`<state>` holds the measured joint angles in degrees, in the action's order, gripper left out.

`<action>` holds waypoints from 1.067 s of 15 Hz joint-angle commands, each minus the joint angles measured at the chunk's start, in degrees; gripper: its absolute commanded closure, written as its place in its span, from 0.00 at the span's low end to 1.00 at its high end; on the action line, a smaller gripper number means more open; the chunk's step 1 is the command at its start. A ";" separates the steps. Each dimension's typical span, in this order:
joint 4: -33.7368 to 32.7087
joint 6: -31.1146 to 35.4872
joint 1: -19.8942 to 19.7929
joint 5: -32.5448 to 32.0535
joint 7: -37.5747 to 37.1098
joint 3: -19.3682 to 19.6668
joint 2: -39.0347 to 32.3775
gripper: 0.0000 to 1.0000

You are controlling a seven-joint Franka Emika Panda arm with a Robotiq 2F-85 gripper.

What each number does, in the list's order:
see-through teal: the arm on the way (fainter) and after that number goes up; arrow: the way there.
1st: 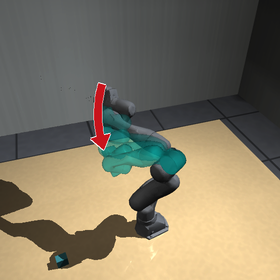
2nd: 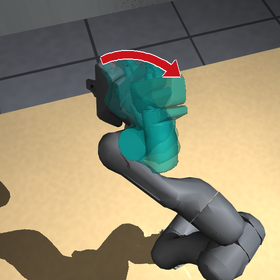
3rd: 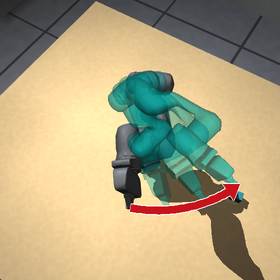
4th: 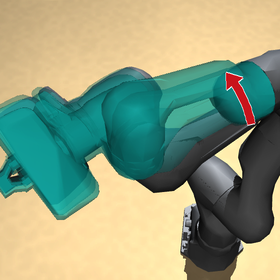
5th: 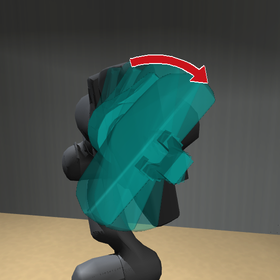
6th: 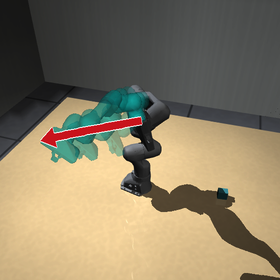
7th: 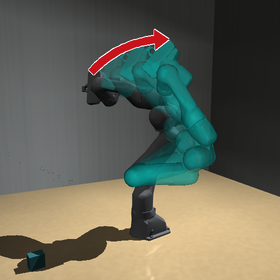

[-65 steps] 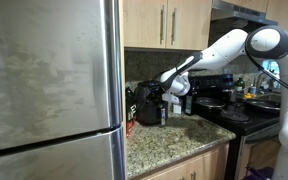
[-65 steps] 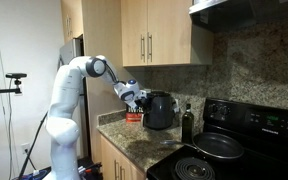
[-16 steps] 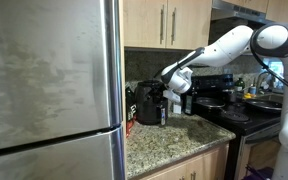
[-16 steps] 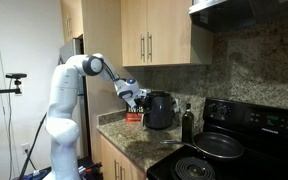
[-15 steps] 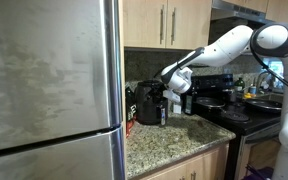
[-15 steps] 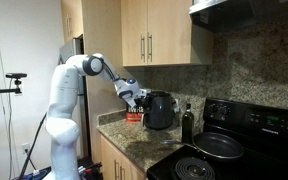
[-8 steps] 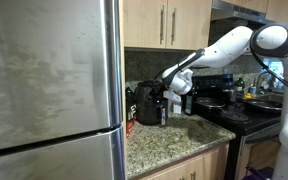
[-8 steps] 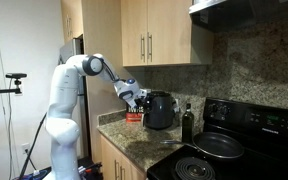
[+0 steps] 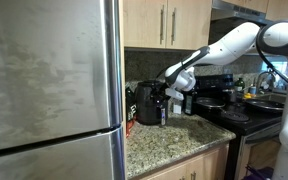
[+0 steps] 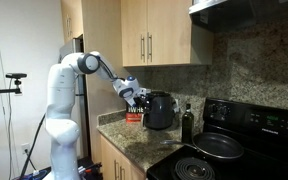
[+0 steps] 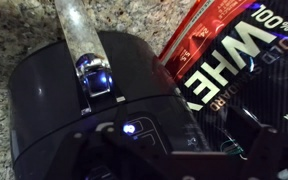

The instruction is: Start the air fryer

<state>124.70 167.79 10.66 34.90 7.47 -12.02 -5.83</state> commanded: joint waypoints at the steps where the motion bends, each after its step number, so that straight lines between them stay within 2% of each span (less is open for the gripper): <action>1: 6.19 -11.48 -0.78 -4.85 -6.41 0.99 13.70 0.00; 3: 7.24 -14.83 -1.35 -10.66 -11.94 2.19 19.12 0.00; 4: 3.47 -11.76 0.35 -7.71 -9.00 2.20 12.92 0.00; 6: 5.19 -14.28 0.13 -10.06 -11.74 2.99 17.92 0.00; 8: 6.30 -14.73 0.11 -10.22 -11.88 3.19 19.33 0.00; 11: 5.24 -11.72 0.54 -8.87 -10.89 3.58 14.95 0.00; 15: 1.93 -3.69 2.83 0.15 -5.00 3.51 8.66 0.00; 16: 5.02 -6.63 1.32 -3.96 -8.52 3.02 12.52 0.00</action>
<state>129.64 161.37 12.05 31.19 -0.88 -8.99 6.51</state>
